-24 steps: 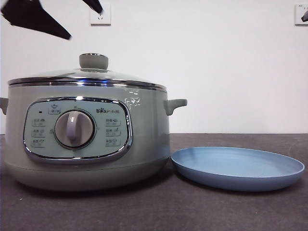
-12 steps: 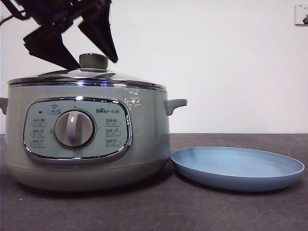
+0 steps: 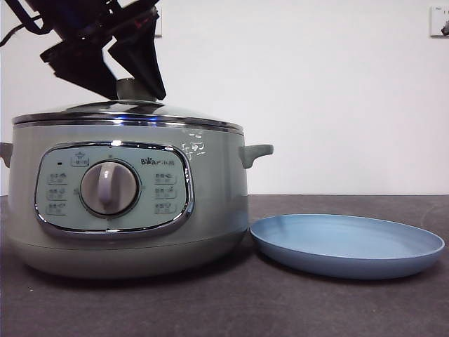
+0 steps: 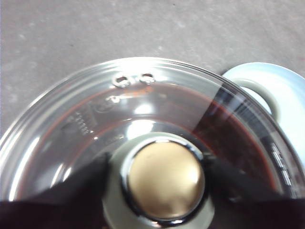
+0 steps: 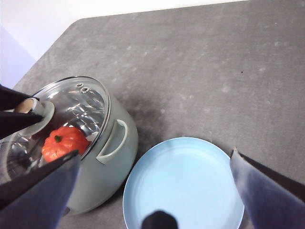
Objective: Take the pumpkin out from the steamer,put the pumpkin in the blue plate,close the lid
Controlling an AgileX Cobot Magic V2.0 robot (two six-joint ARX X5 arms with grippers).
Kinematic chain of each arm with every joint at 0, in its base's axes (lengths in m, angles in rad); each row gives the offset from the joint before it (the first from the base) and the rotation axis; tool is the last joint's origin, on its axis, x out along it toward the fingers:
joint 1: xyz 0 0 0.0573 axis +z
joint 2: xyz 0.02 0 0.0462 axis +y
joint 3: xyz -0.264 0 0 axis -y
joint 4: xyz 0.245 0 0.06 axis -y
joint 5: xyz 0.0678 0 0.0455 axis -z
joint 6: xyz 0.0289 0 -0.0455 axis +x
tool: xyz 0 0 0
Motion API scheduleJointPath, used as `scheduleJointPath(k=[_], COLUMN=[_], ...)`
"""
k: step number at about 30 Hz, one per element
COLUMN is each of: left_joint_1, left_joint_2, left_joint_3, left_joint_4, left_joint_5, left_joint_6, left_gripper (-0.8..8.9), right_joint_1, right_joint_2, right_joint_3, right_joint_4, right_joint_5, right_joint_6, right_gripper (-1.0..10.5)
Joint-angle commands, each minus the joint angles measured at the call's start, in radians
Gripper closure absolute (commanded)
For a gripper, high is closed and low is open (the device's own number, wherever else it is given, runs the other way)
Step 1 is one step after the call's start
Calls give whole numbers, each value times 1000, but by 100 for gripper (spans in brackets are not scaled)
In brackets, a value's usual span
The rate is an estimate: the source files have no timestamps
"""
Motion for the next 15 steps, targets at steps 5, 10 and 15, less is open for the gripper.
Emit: scheduleJointPath(k=[5,10,15], left_joint_1=[-6,-6,-6], left_joint_2=[4,-1,-25], left_joint_3=[2,11,56], left_joint_4=[-4,-1,2], left_joint_5=[-11,-12,-15], left_joint_6=[35,35,35], left_gripper=[822,822,822], right_joint_1=[2,2,2], right_joint_2=[0,2,2], right_joint_3=[3,3,3], right_joint_4=[3,3,5], right_joint_5=[0,2,-1], right_joint_6=[6,6,6], right_gripper=[410,410,410])
